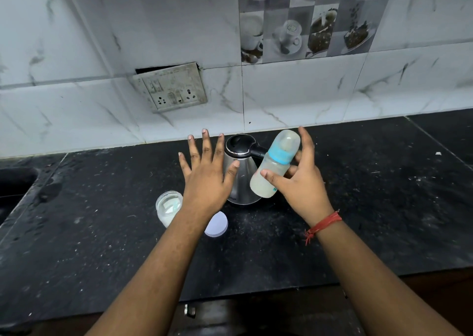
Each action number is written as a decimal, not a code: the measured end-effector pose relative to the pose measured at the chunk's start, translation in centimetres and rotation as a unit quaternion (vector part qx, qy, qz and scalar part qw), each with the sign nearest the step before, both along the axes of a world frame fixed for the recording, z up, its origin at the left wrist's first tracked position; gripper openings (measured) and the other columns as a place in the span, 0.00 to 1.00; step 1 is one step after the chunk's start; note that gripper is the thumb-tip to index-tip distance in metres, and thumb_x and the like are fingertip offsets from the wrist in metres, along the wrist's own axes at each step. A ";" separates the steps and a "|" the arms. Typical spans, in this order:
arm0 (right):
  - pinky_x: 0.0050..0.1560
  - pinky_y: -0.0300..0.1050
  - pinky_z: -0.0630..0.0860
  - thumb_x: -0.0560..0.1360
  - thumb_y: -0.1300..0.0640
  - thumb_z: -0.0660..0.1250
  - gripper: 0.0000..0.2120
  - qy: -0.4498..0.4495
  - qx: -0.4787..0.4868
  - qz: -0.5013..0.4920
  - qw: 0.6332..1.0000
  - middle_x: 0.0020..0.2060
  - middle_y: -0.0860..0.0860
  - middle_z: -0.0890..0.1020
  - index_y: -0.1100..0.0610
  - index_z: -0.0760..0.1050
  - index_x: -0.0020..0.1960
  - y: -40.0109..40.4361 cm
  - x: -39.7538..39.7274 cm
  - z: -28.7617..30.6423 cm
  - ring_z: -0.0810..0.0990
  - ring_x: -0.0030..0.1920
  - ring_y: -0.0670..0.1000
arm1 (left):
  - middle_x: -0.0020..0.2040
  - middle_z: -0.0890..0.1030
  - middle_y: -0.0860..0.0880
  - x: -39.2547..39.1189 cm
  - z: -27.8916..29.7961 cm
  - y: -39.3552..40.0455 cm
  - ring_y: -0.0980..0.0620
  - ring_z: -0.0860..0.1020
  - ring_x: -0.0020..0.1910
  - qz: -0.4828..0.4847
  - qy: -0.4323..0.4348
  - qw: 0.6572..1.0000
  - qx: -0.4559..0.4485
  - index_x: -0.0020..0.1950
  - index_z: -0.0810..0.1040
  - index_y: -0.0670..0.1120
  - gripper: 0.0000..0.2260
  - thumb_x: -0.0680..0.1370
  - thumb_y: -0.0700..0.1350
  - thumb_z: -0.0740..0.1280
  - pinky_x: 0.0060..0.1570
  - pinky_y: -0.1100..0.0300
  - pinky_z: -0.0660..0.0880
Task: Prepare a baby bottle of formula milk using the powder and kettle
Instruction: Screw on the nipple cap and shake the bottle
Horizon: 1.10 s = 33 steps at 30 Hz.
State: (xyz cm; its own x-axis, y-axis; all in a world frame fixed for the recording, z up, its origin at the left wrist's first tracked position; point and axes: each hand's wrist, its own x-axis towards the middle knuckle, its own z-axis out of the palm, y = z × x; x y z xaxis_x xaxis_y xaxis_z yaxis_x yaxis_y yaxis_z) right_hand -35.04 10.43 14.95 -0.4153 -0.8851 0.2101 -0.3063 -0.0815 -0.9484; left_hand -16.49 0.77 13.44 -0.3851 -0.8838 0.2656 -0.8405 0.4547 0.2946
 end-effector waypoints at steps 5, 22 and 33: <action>0.59 0.57 0.80 0.67 0.55 0.80 0.40 0.055 0.014 0.004 0.998 0.63 0.46 0.77 0.42 0.60 0.70 0.4 0.3 -3.8 0.81 0.60 0.50 | 0.85 0.37 0.47 -0.1 -3.1 1.3 0.41 0.32 0.82 -0.020 -0.036 0.999 0.008 0.85 0.44 0.54 0.35 0.80 0.68 0.39 0.79 0.34 0.36; 0.54 0.32 0.71 0.68 0.61 0.80 0.29 0.132 0.123 0.059 0.982 0.58 0.49 0.72 0.55 0.67 0.62 -1.0 2.3 -13.7 0.74 0.55 0.47 | 0.85 0.42 0.43 2.0 -12.1 3.6 0.40 0.35 0.83 -0.052 -0.145 0.986 0.069 0.85 0.43 0.53 0.34 0.81 0.67 0.40 0.81 0.38 0.41; 0.58 0.27 0.69 0.67 0.58 0.81 0.33 0.144 0.138 0.075 0.977 0.60 0.50 0.72 0.56 0.67 0.65 -0.6 1.3 -15.8 0.74 0.58 0.47 | 0.85 0.38 0.45 2.1 -12.2 3.9 0.41 0.32 0.82 -0.049 -0.155 0.983 0.089 0.83 0.37 0.55 0.35 0.78 0.69 0.34 0.81 0.40 0.38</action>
